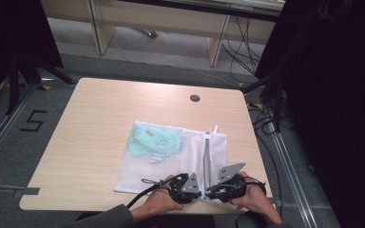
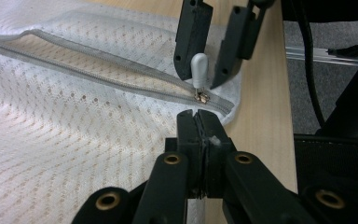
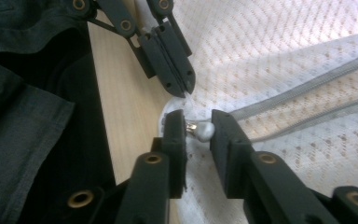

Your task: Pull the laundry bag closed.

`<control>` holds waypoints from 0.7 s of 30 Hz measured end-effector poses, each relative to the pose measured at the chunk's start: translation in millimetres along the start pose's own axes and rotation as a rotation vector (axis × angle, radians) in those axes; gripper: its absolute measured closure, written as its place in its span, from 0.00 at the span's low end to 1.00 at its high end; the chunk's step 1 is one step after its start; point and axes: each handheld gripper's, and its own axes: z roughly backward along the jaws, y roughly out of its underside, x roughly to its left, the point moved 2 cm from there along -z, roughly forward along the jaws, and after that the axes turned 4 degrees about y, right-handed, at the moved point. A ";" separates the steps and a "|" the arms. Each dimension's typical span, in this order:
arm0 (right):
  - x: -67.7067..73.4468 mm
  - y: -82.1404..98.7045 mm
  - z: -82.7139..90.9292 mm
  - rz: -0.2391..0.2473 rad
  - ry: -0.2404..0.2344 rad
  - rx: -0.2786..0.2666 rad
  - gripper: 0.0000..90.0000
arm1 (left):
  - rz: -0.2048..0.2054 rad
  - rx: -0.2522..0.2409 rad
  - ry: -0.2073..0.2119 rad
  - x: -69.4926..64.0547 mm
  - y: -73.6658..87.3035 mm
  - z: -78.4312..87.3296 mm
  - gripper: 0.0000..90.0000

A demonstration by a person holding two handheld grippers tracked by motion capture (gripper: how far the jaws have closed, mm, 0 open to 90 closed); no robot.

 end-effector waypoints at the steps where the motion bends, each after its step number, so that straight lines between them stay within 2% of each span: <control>1: -3.1 -0.7 -1.0 0.042 0.002 -0.014 0.89 | 0.000 0.002 0.003 0.1 0.2 0.0 0.98; 2: -3.0 -0.8 -0.9 0.042 0.001 -0.013 0.91 | -0.004 0.002 0.003 0.1 0.0 0.1 0.98; 3: -0.1 -0.6 0.1 0.001 0.003 0.002 0.93 | -0.005 0.000 0.003 0.2 -0.2 0.2 0.98; 4: -1.4 -0.9 -0.4 0.023 0.000 -0.003 0.95 | 0.004 -0.004 0.010 0.2 -0.6 1.0 0.98; 6: 0.5 -0.1 0.1 -0.003 0.002 0.007 0.96 | -0.012 -0.003 0.012 1.0 -0.9 1.4 0.98; 10: 0.8 -1.1 0.1 0.004 0.003 0.012 0.96 | -0.010 0.000 0.012 -0.2 -0.3 0.7 0.98; 11: 0.0 -1.5 -0.8 0.016 -0.001 -0.004 0.96 | -0.010 0.001 0.013 -0.2 -0.2 0.9 0.98; 12: 1.2 -1.4 0.1 -0.004 0.002 -0.001 0.96 | -0.010 0.001 0.013 -0.2 -0.2 0.9 0.97; 13: 0.0 -1.7 1.0 -0.001 0.006 -0.003 0.96 | -0.009 0.007 0.025 -0.3 0.2 0.6 0.95; 14: 0.3 -1.7 1.4 -0.014 0.004 -0.007 0.96 | -0.004 0.001 0.019 -1.0 0.2 0.4 0.93; 15: 0.4 -1.7 2.0 -0.021 0.007 -0.007 0.96 | -0.021 -0.004 0.017 -1.0 -0.3 0.2 0.90; 17: -1.1 -2.1 4.2 -0.034 0.016 -0.026 0.96 | -0.016 -0.012 0.026 -4.1 -0.7 -1.0 0.87; 19: -1.2 -2.3 5.4 -0.051 0.015 -0.040 0.96 | -0.023 -0.007 0.031 -5.2 -0.6 -2.2 0.84; 20: -1.5 -2.3 5.9 -0.057 0.016 -0.046 0.96 | -0.047 -0.005 0.024 -4.8 -0.6 -3.1 0.83; 21: -2.5 -2.4 6.6 -0.059 0.020 -0.051 0.96 | -0.043 0.004 0.021 -5.3 -0.5 -3.0 0.80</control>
